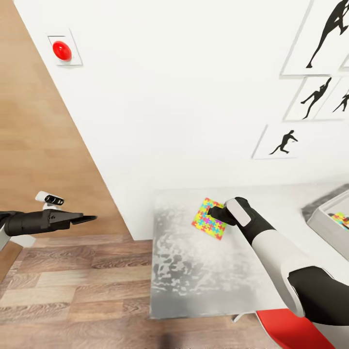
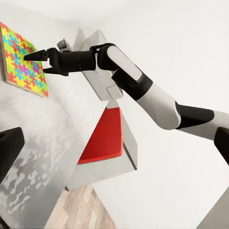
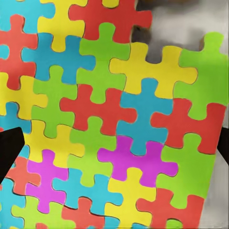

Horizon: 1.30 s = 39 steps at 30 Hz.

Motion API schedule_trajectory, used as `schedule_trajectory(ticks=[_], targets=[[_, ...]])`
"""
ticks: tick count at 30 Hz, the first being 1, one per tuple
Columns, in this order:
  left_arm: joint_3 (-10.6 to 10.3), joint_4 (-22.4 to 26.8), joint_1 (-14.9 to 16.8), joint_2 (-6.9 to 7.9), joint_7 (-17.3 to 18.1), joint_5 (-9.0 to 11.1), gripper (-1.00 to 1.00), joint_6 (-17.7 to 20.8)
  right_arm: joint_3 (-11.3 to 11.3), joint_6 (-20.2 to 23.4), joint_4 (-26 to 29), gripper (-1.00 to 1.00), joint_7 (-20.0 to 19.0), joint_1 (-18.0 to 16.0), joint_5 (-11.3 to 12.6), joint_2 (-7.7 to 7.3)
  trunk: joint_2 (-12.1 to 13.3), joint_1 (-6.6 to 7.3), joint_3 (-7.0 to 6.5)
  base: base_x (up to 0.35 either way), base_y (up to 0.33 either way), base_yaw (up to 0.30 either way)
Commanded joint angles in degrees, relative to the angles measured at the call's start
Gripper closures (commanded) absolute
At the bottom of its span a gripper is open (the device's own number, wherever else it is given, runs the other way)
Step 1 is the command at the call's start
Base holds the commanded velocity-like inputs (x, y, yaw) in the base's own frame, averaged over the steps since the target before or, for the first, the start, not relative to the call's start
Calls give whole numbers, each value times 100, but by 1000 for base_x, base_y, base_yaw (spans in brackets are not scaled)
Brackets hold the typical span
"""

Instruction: Put all the toys in the child's room - the three board games (two on the bed and one on the table), the two jigsaw puzzles on the table, and the tennis ball on the table - inside the toy box on the table in the child's room.

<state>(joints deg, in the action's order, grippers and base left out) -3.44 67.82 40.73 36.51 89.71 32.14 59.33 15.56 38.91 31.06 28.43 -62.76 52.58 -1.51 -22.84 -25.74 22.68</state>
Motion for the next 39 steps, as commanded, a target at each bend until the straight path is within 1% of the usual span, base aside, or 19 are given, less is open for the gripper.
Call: schedule_trajectory(ticks=[1,14,39], targets=[[-16,-4,8,5,29,3,-100,61,52,3,-21,-100,40,1,173,-2,-7,-5,11,-19,171,0],[-16,-4,8,5,29,2,-100,61,51,3,-21,-100,40,1,173,2,-7,-5,11,-96,147,0],[-16,-3,6,5,29,2,-100,61,43,3,-21,-100,40,1,173,10,-7,-5,11,-39,115,0]])
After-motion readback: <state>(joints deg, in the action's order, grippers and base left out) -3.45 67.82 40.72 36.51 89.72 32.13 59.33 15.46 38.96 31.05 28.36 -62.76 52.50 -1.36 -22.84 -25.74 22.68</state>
